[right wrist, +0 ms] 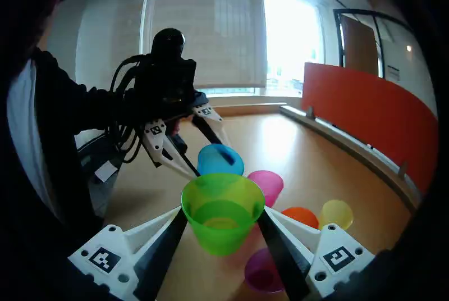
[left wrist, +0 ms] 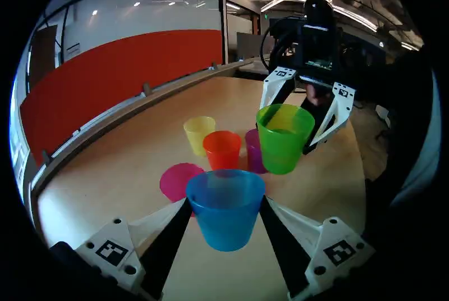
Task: Pour water
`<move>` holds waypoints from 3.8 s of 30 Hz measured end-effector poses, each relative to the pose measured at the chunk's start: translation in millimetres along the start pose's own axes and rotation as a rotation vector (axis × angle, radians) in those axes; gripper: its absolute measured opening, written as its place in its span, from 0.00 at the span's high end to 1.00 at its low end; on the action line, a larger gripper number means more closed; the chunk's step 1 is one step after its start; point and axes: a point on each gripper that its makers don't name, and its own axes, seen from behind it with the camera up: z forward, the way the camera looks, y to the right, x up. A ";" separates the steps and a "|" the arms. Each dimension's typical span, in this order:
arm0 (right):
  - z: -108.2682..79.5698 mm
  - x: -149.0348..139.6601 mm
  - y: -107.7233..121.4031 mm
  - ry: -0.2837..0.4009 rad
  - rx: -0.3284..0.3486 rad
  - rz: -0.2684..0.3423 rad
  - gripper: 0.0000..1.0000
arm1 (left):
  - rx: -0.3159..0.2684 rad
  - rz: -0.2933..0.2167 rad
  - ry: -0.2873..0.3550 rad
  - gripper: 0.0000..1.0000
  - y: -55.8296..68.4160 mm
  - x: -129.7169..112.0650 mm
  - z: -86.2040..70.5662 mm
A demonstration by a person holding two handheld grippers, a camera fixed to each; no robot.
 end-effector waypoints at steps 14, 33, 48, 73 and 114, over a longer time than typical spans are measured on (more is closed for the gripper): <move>7.1 -15.3 -8.2 -0.046 0.022 -0.010 0.11 | -0.026 0.033 -0.075 0.15 3.9 -21.6 7.1; 15.6 -32.9 -11.2 -0.102 0.035 -0.034 0.11 | -0.052 0.029 -0.119 0.15 8.3 -41.9 14.8; 18.8 -41.3 -12.7 -0.125 0.036 -0.043 0.11 | -0.064 0.039 -0.145 0.15 11.0 -49.1 18.9; 25.0 -53.0 -17.7 -0.148 0.045 -0.047 0.11 | -0.074 0.027 -0.153 0.15 15.2 -60.7 16.0; 32.3 -82.4 -19.6 -0.207 0.051 -0.061 0.11 | -0.064 0.057 -0.206 0.08 12.1 -76.3 10.8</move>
